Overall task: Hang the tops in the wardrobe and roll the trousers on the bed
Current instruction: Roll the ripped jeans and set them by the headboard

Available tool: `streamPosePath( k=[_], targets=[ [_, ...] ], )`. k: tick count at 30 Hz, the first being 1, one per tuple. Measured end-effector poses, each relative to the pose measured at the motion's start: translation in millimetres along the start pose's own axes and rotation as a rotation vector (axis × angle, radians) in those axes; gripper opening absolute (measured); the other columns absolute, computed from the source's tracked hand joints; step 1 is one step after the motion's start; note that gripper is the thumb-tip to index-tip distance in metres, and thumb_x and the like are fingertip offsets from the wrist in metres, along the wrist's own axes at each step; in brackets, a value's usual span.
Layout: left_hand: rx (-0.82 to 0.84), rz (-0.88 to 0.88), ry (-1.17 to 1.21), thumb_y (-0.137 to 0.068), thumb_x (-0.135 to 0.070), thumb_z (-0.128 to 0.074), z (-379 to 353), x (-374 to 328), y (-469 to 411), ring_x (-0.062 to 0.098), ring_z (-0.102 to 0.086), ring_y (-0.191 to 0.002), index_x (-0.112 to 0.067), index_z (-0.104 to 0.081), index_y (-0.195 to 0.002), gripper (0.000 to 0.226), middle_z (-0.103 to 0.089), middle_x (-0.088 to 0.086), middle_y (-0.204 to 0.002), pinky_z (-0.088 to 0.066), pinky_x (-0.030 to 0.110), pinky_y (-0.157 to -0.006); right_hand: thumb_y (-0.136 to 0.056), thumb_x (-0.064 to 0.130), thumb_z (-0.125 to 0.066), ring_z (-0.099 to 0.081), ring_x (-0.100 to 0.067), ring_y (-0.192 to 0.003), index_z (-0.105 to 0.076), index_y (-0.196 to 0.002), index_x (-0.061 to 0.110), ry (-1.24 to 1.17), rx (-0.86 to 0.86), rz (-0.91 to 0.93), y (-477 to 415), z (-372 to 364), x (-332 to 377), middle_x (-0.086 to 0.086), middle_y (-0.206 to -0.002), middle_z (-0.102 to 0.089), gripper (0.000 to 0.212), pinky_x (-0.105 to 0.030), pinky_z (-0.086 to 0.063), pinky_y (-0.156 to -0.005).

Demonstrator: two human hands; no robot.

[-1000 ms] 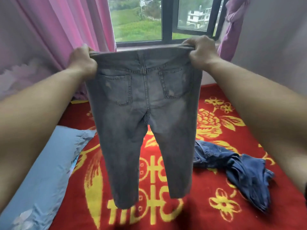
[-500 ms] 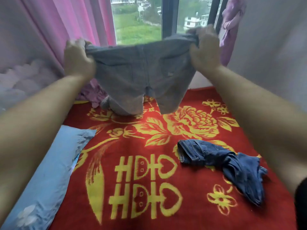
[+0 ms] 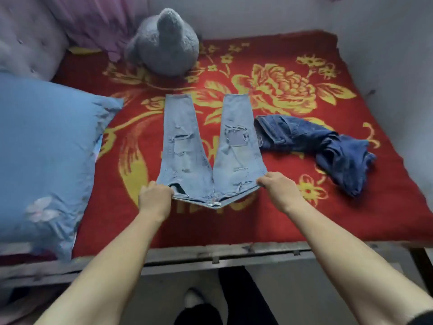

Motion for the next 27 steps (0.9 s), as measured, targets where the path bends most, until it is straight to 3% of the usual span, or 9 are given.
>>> streamPosePath(
  k=[5, 9, 13, 18, 21, 27],
  targets=[
    [0.100, -0.017, -0.046, -0.086, -0.014, -0.054, -44, -7, 26, 0.020, -0.053, -0.111, -0.030, -0.068, -0.110, 0.032, -0.065, -0.004, -0.112, -0.040, 0.034, -0.085, -0.094, 0.013, -0.050, -0.056, -0.024, -0.112, -0.062, -0.118, 0.031, 0.166, 0.166, 0.021, 32, -46, -3, 0.001, -0.115, -0.059, 0.032, -0.032, -0.037, -0.067],
    [0.135, -0.043, -0.072, -0.082, -0.013, -0.056, -79, -18, 40, 0.022, -0.052, -0.107, -0.026, -0.067, -0.102, 0.026, -0.063, -0.004, -0.108, -0.037, 0.035, -0.080, -0.091, 0.012, -0.051, -0.055, -0.026, -0.108, -0.057, -0.119, 0.029, 0.141, 0.272, -0.004, 46, -86, -15, -0.001, -0.112, -0.055, 0.034, -0.033, -0.037, -0.066],
    [0.242, -0.070, -0.112, -0.085, -0.010, -0.054, -149, -39, 49, 0.023, -0.051, -0.110, -0.025, -0.063, -0.108, 0.029, -0.063, -0.002, -0.111, -0.037, 0.035, -0.081, -0.089, 0.014, -0.055, -0.050, -0.025, -0.111, -0.057, -0.119, 0.027, 0.096, 0.373, 0.050, 59, -154, -21, -0.002, -0.115, -0.051, 0.032, -0.032, -0.035, -0.065],
    [0.534, -0.099, -0.072, -0.088, -0.010, -0.054, -253, -83, 72, 0.027, -0.050, -0.119, -0.018, -0.057, -0.121, 0.034, -0.058, 0.006, -0.124, -0.040, 0.038, -0.092, -0.094, 0.013, -0.050, -0.049, -0.030, -0.116, -0.060, -0.125, 0.025, 0.124, 0.631, 0.051, 82, -262, -33, -0.007, -0.118, -0.050, 0.034, -0.038, -0.047, -0.083],
    [0.612, -0.105, 0.039, -0.092, -0.023, -0.052, -283, -109, 76, 0.031, -0.047, -0.122, -0.015, -0.053, -0.124, 0.033, -0.055, 0.011, -0.128, -0.040, 0.042, -0.095, -0.096, 0.018, -0.049, -0.047, -0.034, -0.121, -0.058, -0.132, 0.023, 0.092, 0.765, -0.005, 90, -298, -42, -0.012, -0.125, -0.048, 0.037, -0.043, -0.046, -0.094],
    [0.460, -0.141, 0.314, -0.093, -0.021, -0.051, -268, -156, 46, 0.036, -0.047, -0.115, -0.009, -0.051, -0.128, 0.037, -0.049, 0.015, -0.124, -0.044, 0.046, -0.087, -0.097, 0.026, -0.051, -0.043, -0.037, -0.128, -0.048, -0.139, 0.015, -0.158, 0.626, -0.273, 63, -296, -66, -0.016, -0.134, -0.044, 0.044, -0.046, -0.045, -0.096]
  ],
)
Point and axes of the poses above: each hand's wrist, its own y-axis away from the middle knuckle, its own z-axis out of the back of the hand, x = y × z, the point moved 6 cm from there along -y, towards the middle knuckle
